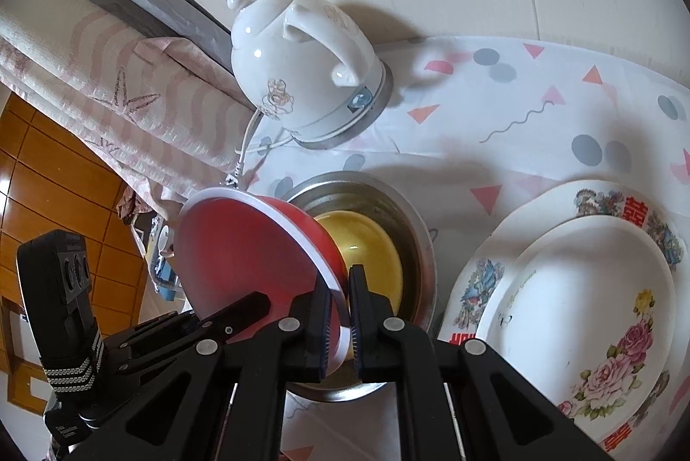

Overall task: Organize plates and bowls
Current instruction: 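Lift the pink-red bowl with both grippers and carry it over the steel bowl, then lower the pink-red bowl into the yellow bowl and open both grippers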

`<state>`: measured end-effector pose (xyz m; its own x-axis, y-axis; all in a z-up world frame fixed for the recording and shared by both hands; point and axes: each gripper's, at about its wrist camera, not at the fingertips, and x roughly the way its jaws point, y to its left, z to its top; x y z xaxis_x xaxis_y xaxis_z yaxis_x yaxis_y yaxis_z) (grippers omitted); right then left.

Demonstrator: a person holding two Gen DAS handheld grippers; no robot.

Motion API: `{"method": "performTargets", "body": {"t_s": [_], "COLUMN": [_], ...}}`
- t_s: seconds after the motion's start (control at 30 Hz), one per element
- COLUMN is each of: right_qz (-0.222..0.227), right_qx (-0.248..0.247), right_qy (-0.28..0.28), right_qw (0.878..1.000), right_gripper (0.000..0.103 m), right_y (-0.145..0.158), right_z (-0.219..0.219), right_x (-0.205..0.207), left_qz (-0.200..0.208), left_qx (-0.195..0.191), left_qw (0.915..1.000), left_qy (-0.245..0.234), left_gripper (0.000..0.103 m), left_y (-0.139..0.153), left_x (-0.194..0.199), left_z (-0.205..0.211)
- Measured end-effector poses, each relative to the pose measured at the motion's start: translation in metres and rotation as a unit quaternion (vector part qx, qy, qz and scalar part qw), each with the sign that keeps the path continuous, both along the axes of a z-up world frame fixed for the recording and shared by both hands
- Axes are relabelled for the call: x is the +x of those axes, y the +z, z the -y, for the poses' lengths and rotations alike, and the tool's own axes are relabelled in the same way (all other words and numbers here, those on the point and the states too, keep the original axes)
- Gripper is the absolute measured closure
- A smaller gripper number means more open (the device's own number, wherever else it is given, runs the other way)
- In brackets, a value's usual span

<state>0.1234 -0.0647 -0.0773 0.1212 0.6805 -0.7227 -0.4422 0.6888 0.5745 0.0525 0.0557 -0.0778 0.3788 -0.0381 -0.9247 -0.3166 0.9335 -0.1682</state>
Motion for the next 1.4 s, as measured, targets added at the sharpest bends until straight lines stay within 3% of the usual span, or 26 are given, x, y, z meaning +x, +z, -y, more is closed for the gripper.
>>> {"method": "performTargets", "body": {"t_s": [0.57,0.67,0.73,0.77,0.87,1.0,1.4], "right_qz": [-0.037,-0.031,-0.025,-0.025,-0.026,-0.026,-0.018], "right_qx": [-0.022,-0.033,-0.041,-0.041,-0.039,-0.039,-0.052], "right_qy": [-0.003,-0.003,-0.001,-0.003,-0.005,-0.004,0.0], "right_qw": [0.999,0.999,0.999,0.999,0.999,0.999,0.999], "right_gripper": [0.093,0.093,0.094,0.094,0.094,0.094,0.094], "right_y": [-0.025,-0.027,-0.027,-0.028,-0.028,-0.029,-0.031], "right_z": [-0.012,-0.013,-0.014,-0.013,-0.011,-0.013,-0.021], "right_x": [0.011,0.013,0.014,0.015,0.018,0.019,0.021], "left_qz": [-0.029,-0.024,-0.021,-0.015,-0.008,-0.018,-0.02], "left_qx": [0.002,0.006,0.011,0.014,0.03,0.032,0.054], "left_qw": [0.9995,0.9996,0.9996,0.9997,0.9995,0.9993,0.9983], "left_qy": [0.011,0.011,0.016,0.017,0.011,0.01,0.003], "left_gripper": [0.09,0.084,0.07,0.069,0.069,0.082,0.085], "left_y": [-0.024,-0.023,-0.02,-0.018,-0.015,-0.021,-0.025], "left_x": [0.01,0.011,0.011,0.01,0.011,0.014,0.019], "left_z": [-0.011,-0.013,-0.014,-0.015,-0.014,-0.015,-0.012]}}
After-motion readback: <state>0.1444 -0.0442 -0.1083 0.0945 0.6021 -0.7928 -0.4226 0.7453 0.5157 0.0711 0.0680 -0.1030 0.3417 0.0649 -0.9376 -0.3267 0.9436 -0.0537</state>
